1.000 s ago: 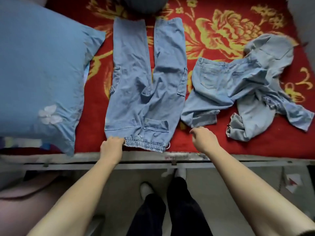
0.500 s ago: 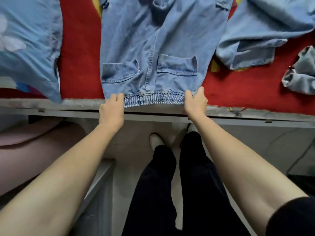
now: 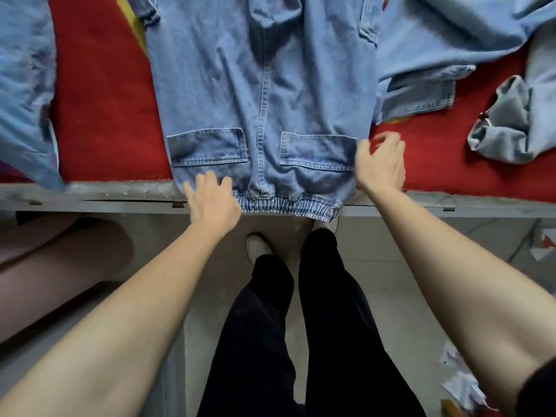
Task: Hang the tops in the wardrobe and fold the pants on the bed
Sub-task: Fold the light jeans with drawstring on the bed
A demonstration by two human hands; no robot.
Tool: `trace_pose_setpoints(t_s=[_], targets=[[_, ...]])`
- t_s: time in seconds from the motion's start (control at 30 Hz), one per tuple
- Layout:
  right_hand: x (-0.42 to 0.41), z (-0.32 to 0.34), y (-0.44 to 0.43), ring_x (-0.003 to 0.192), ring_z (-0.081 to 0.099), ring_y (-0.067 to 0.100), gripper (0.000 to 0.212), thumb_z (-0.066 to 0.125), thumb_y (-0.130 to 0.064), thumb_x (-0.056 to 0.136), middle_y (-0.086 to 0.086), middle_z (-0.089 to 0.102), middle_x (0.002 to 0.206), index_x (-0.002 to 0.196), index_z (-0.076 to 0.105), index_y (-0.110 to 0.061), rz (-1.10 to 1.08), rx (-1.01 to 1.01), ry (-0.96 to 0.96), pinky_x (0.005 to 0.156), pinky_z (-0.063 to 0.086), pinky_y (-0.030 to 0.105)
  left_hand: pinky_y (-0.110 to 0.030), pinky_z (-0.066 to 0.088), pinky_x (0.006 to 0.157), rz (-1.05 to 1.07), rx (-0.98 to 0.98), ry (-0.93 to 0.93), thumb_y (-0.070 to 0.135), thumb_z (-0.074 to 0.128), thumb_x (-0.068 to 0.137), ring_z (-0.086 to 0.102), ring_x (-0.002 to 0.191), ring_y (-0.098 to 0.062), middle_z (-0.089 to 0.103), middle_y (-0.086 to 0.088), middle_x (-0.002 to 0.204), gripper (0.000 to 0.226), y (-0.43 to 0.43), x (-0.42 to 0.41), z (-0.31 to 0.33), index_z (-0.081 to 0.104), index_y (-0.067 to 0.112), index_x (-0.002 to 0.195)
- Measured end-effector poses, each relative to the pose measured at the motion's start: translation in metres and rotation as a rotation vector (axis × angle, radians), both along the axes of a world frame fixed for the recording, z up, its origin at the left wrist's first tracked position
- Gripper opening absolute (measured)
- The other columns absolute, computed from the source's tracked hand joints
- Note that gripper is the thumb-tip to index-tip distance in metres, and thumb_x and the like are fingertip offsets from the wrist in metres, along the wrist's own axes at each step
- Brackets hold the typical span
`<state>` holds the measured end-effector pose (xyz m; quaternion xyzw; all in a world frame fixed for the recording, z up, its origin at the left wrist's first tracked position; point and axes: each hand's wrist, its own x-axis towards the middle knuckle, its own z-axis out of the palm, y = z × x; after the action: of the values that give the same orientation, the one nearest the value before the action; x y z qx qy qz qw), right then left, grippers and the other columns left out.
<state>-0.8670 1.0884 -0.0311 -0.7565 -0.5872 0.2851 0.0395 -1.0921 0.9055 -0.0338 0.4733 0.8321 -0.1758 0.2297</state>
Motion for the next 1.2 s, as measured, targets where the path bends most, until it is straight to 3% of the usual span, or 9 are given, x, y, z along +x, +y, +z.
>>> trace_pose_setpoints(t_s=[0.13,0.27,0.4,0.53,0.7,0.87,0.97,1.07,1.2], targets=[[-0.015,-0.013,0.069,0.111,0.063,0.028,0.063,0.060,-0.057,0.086,0.009,0.062,0.127,0.127,0.050,-0.011,-0.541,-0.218,0.438,0.092,0.052,0.036,-0.049,0.039,0.090,0.065,0.241,-0.127,0.020,0.051,0.084,0.043,0.113,-0.038,0.046,-0.019,0.126,0.040,0.024,0.024,-0.003,0.053,0.007,0.122],[-0.004,-0.014,0.101,0.063,0.057,0.012,0.028,0.072,-0.038,0.085,0.000,0.065,0.095,0.088,0.052,-0.018,-0.562,-0.342,0.555,0.050,0.046,0.023,-0.052,0.038,0.099,0.103,0.116,-0.187,0.030,0.050,0.090,0.026,0.134,-0.038,0.014,-0.015,0.160,0.059,0.045,0.051,-0.005,0.035,0.025,0.147],[0.024,0.004,0.135,0.106,0.061,0.024,0.025,0.054,-0.023,0.095,0.011,0.065,0.117,0.114,0.056,-0.007,-0.333,0.168,0.261,0.088,0.039,0.024,-0.056,0.033,0.107,0.208,-0.066,-0.194,0.040,0.044,0.091,0.017,0.139,-0.041,0.002,-0.011,0.163,0.061,0.067,0.064,-0.006,0.029,0.032,0.150],[0.073,0.024,0.159,0.115,0.059,0.032,0.036,0.046,-0.017,0.096,0.020,0.059,0.124,0.122,0.047,0.008,-0.392,0.627,0.159,0.093,0.036,0.020,-0.056,0.029,0.110,0.251,-0.163,-0.164,0.040,0.044,0.092,0.015,0.141,-0.043,-0.002,-0.012,0.163,0.063,0.079,0.070,0.001,0.027,0.030,0.151],[0.142,-0.014,0.127,0.116,0.056,0.039,0.051,0.047,-0.032,0.099,0.021,0.048,0.142,0.138,0.033,-0.003,-0.402,-0.246,-0.094,0.101,0.046,0.042,-0.058,0.023,0.112,0.258,-0.233,-0.123,0.040,0.040,0.094,0.012,0.143,-0.041,0.000,-0.014,0.163,0.062,0.084,0.077,0.006,0.024,0.025,0.153],[0.113,-0.012,0.114,0.124,0.056,0.039,0.092,0.031,-0.074,0.089,0.024,0.056,0.136,0.138,0.047,0.002,-0.070,-0.498,-0.255,0.105,0.042,0.044,-0.049,0.034,0.094,0.357,0.142,0.036,0.034,0.048,0.089,0.041,0.119,-0.037,0.047,-0.022,0.128,0.041,0.092,0.112,0.012,0.052,0.002,0.114],[0.073,-0.003,0.110,0.065,0.067,0.024,0.084,0.023,-0.082,0.088,0.014,0.068,0.085,0.122,0.055,-0.013,-0.024,-0.834,0.066,0.057,0.057,0.030,-0.047,0.040,0.081,0.352,0.383,-0.028,0.044,0.053,0.090,0.051,0.099,-0.037,0.053,-0.017,0.103,0.040,0.093,0.135,0.011,0.053,0.006,0.099],[0.028,-0.007,0.123,0.039,0.057,0.014,0.065,0.033,-0.072,0.094,0.006,0.065,0.068,0.086,0.061,-0.014,-0.024,-0.678,0.286,0.034,0.038,0.016,-0.045,0.043,0.072,0.223,0.466,-0.120,0.060,0.057,0.084,0.053,0.086,-0.034,0.054,-0.011,0.090,0.052,0.093,0.157,0.007,0.053,0.009,0.090],[-0.011,-0.020,0.144,0.084,0.068,0.016,0.040,0.057,-0.054,0.093,0.001,0.069,0.108,0.106,0.066,-0.018,-0.096,-0.442,0.560,0.077,0.060,0.037,-0.043,0.047,0.073,0.020,0.164,-0.209,0.070,0.061,0.074,0.055,0.094,-0.030,0.056,-0.008,0.099,0.064,0.101,0.174,0.004,0.052,0.013,0.102]])
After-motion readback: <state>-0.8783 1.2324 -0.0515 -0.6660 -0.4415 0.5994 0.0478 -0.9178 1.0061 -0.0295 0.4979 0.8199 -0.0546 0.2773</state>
